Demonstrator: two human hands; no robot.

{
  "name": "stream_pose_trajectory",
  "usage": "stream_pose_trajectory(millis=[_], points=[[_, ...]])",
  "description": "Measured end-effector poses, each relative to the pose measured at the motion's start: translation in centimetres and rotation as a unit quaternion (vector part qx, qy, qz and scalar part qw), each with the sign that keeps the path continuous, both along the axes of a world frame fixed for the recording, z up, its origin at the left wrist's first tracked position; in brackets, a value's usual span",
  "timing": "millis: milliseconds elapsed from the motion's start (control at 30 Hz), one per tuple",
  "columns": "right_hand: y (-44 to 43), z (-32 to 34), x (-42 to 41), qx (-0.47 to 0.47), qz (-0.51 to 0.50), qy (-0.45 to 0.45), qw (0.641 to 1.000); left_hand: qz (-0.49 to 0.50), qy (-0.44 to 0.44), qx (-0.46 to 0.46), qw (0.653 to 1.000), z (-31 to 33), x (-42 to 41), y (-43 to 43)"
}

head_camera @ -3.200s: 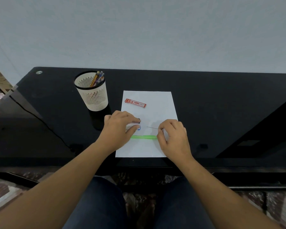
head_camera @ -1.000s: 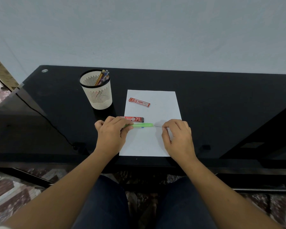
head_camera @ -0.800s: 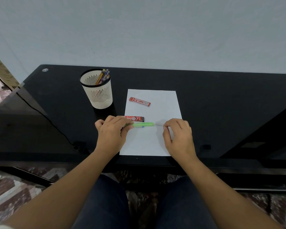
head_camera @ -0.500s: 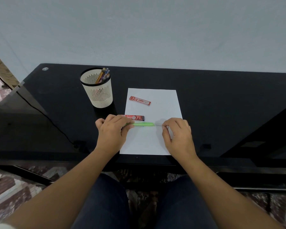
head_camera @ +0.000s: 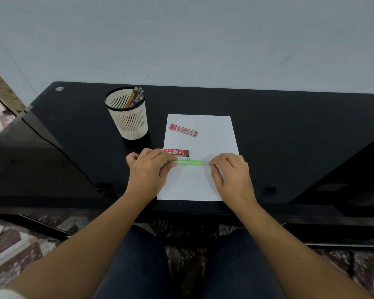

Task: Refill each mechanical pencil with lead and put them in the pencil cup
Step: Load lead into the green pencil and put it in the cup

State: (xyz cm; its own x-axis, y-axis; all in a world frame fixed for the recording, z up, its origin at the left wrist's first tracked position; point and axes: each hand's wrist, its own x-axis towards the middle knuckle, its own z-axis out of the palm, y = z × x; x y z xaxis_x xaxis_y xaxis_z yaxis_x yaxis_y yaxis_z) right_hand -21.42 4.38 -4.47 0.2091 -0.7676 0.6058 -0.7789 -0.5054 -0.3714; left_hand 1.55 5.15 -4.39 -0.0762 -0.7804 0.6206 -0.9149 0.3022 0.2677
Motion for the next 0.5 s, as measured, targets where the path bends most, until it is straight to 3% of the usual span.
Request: stream_pose_trajectory(millis=[500], points=[[0.00,-0.02,0.09,-0.008,0.005,0.013,1.000,-0.011,-0.009,-0.030,0.999,-0.05,0.01,-0.07]])
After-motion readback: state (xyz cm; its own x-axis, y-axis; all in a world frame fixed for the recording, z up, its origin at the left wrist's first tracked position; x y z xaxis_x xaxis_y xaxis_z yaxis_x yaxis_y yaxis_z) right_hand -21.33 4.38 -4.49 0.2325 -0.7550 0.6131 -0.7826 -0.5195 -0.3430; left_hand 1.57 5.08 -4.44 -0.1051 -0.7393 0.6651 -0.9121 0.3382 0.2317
